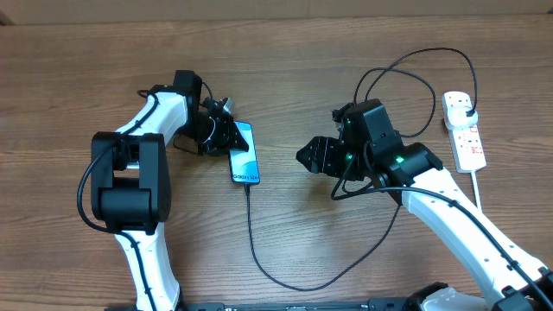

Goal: Plug charger to phone and switch on socket
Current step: 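Lower the plugged phone flat onto the table with the left gripper and release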

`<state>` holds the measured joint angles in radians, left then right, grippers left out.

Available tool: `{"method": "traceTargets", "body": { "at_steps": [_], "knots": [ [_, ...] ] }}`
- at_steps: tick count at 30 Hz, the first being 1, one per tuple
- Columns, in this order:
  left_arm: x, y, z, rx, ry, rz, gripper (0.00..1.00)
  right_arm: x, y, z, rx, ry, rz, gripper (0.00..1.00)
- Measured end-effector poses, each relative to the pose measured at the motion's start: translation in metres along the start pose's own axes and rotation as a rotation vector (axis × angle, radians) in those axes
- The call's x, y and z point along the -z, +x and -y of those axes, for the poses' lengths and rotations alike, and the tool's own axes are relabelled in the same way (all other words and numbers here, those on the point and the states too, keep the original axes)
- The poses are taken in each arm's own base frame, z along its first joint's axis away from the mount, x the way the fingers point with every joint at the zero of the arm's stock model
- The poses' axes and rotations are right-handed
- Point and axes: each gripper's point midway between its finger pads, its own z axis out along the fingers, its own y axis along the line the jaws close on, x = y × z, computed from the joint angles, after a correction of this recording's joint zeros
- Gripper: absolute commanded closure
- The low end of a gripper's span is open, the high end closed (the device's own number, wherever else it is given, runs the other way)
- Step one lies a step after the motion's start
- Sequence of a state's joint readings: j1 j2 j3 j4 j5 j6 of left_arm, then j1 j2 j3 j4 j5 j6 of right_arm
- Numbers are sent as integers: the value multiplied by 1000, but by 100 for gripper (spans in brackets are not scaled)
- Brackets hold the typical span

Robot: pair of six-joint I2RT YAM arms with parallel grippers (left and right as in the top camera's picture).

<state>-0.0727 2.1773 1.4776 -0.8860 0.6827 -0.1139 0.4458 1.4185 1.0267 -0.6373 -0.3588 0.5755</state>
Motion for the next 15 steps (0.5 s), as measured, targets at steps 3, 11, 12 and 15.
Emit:
{"method": "traceTargets", "body": {
  "at_steps": [3, 11, 12, 15],
  "knots": [
    [0, 0, -3, 0, -15, 2, 70, 0, 0, 1, -1, 4, 2, 35],
    [3, -2, -8, -3, -73, 17, 54, 0, -1, 4, -2, 22, 9, 34],
    [4, -2, -9, -6, -81, 20, 53, 0, -1, 4, -3, 23, 9, 34],
    [7, -3, -12, -13, -118, 29, 50, 0, -2, 5, -2, 28, 12, 32]
  ]
}}
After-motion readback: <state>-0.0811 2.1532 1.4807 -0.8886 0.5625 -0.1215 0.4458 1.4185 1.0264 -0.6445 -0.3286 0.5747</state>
